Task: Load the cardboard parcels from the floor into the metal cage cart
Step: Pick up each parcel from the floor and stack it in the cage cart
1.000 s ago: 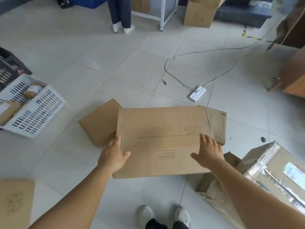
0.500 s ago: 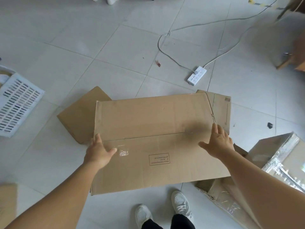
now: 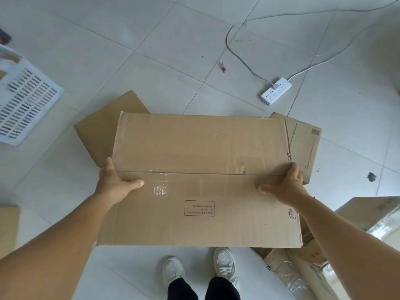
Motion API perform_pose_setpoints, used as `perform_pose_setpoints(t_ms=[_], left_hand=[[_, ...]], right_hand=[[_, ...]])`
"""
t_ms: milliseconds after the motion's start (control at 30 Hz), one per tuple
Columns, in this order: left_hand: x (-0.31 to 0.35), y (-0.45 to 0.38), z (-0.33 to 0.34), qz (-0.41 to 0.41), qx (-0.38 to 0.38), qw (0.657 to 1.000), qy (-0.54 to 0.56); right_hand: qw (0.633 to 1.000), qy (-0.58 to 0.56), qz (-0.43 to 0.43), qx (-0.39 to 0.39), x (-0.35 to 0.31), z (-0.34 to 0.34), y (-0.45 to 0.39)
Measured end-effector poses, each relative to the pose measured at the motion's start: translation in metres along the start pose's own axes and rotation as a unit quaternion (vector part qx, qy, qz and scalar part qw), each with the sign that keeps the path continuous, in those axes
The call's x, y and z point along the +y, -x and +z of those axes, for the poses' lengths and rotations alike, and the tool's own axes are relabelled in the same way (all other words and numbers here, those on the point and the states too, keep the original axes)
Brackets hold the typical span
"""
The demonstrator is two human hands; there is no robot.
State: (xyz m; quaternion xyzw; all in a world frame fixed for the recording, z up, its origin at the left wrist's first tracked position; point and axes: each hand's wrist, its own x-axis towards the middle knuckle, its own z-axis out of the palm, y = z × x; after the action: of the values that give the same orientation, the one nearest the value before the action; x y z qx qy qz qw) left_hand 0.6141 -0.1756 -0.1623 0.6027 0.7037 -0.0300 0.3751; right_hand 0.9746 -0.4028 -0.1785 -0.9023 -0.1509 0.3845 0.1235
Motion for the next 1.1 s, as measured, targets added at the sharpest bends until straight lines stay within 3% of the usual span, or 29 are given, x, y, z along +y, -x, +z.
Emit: perform_pose_setpoints(t_ms=[400, 800, 1100], left_hand=[[-0.008, 0.077, -0.024, -0.024, 0.083, 0.992, 0.09], [-0.046, 0.167, -0.129, -0.036, 0.18, 0.967, 0.175], [-0.115, 0.265, -0.21, -0.02, 0.302, 0.92, 0.249]], right_hand=[[0.995, -0.01, -0.1, 0.017, -0.02, -0.047, 0.027], [0.975, -0.006, -0.221, 0.005, -0.111, -0.075, 0.111], [0.943, -0.002, -0.334, -0.007, -0.176, -0.06, 0.222]])
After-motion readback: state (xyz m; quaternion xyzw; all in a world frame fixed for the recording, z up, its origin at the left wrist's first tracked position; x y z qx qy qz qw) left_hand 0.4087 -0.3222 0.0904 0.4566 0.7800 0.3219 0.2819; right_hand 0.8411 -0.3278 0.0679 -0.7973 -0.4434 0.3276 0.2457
